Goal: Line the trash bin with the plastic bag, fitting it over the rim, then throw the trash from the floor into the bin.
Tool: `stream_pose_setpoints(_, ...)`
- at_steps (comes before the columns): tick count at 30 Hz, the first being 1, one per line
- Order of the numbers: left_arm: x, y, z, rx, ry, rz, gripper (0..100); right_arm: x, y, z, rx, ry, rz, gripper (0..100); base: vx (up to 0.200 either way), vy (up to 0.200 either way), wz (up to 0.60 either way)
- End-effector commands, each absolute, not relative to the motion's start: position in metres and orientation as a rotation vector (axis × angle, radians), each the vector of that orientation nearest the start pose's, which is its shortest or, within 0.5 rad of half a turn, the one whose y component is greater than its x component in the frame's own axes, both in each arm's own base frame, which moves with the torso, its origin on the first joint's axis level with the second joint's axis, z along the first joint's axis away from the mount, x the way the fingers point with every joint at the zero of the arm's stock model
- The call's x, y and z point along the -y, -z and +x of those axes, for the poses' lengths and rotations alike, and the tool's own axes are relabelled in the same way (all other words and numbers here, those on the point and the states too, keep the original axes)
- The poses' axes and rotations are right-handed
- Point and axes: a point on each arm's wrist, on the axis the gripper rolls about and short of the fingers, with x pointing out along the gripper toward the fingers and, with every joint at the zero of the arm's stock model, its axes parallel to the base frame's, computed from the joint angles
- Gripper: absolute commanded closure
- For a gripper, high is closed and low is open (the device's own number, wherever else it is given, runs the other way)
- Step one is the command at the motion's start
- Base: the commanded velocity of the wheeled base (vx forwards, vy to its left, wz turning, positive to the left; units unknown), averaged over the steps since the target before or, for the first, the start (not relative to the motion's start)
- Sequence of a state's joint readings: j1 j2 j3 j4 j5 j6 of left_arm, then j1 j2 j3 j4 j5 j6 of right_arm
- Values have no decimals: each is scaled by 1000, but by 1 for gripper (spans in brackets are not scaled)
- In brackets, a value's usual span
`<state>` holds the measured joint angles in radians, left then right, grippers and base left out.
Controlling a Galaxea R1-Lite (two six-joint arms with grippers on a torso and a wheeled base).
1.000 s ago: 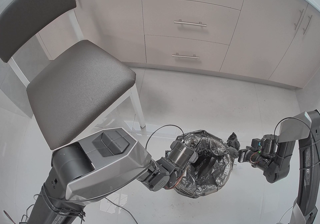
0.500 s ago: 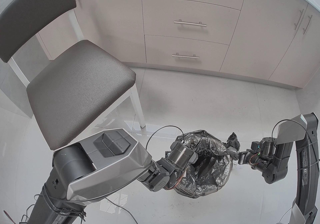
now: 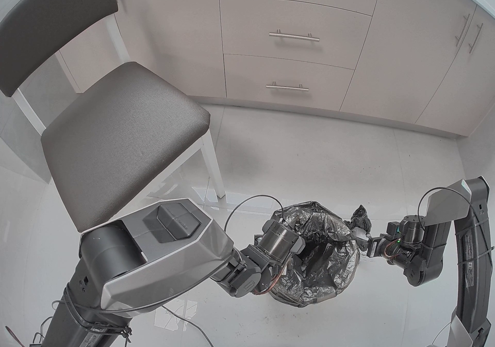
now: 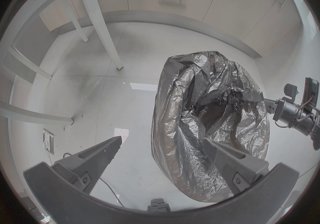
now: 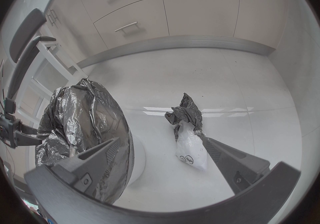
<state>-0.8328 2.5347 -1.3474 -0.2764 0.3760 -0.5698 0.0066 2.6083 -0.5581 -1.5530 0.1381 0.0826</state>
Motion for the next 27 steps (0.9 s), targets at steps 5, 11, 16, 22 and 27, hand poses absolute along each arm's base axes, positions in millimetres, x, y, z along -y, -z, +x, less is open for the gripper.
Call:
stream_pose_setpoints(5, 275, -48, 314, -730, 163, -140, 0, 1, 78, 339, -458, -104, 118, 0, 0, 0, 0)
stream_pose_setpoints(11, 233, -117, 295, -639, 183, -222, 0, 11, 76, 344, -432, -61, 120, 0, 0, 0, 0)
stream_pose_setpoints(16, 192, -162, 276, -544, 162, -254, 0, 17, 82, 348, -431, -43, 123, 0, 0, 0, 0)
stream_pose_setpoints(22, 134, -210, 248, -399, 101, -269, 0, 17, 87, 347, -441, -40, 127, 0, 0, 0, 0)
stream_pose_setpoints(27, 100, -239, 226, -286, 46, -237, 0, 18, 89, 348, -444, -36, 136, 0, 0, 0, 0)
